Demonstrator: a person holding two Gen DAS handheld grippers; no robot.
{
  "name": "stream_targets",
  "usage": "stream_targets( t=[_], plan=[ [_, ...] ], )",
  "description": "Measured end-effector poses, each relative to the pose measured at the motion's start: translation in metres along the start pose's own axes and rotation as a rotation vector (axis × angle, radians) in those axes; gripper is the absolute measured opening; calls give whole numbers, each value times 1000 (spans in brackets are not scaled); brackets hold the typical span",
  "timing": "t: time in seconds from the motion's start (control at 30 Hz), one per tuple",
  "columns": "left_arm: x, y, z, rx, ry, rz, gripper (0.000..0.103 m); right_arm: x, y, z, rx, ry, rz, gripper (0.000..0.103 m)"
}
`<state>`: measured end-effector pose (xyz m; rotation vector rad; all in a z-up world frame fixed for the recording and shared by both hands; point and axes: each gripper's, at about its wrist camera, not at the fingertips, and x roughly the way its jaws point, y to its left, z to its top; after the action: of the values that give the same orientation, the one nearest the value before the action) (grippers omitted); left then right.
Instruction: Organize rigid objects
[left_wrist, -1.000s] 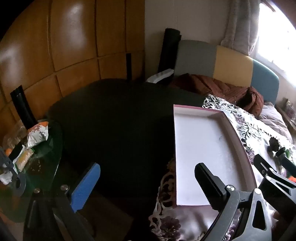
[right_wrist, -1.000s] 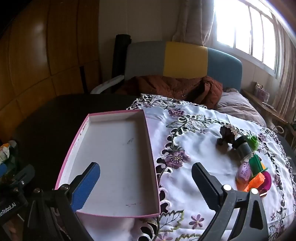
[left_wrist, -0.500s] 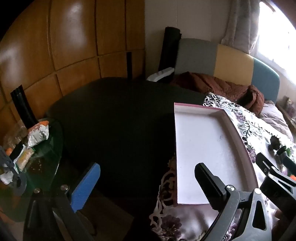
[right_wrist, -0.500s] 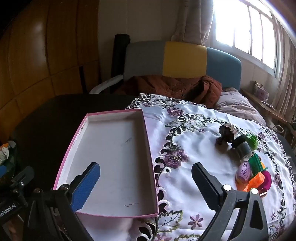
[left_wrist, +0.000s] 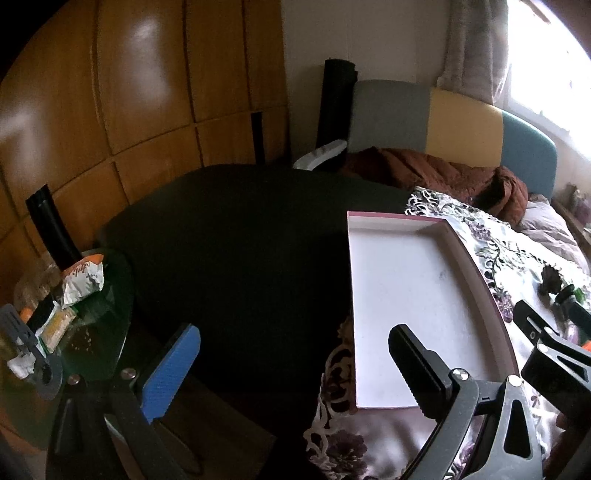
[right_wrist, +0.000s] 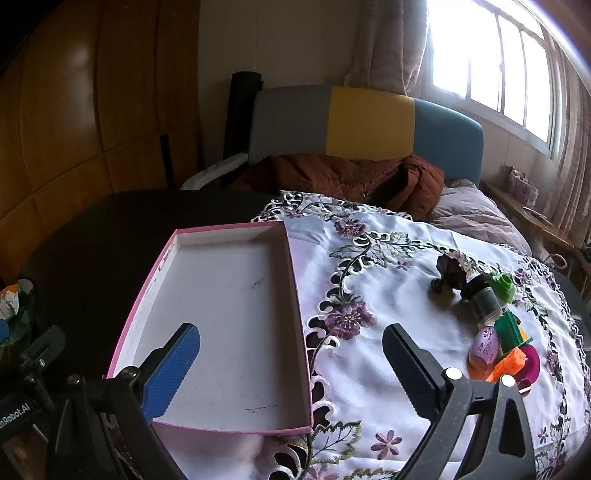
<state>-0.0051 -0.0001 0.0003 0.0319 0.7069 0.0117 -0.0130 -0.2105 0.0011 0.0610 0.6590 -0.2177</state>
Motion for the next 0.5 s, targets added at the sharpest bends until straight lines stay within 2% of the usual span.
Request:
stream_targets(
  t=[0.5],
  plan=[
    [-2, -13, 1, 39, -1, -12, 103, -2, -23, 6, 2, -11, -20, 101]
  ],
)
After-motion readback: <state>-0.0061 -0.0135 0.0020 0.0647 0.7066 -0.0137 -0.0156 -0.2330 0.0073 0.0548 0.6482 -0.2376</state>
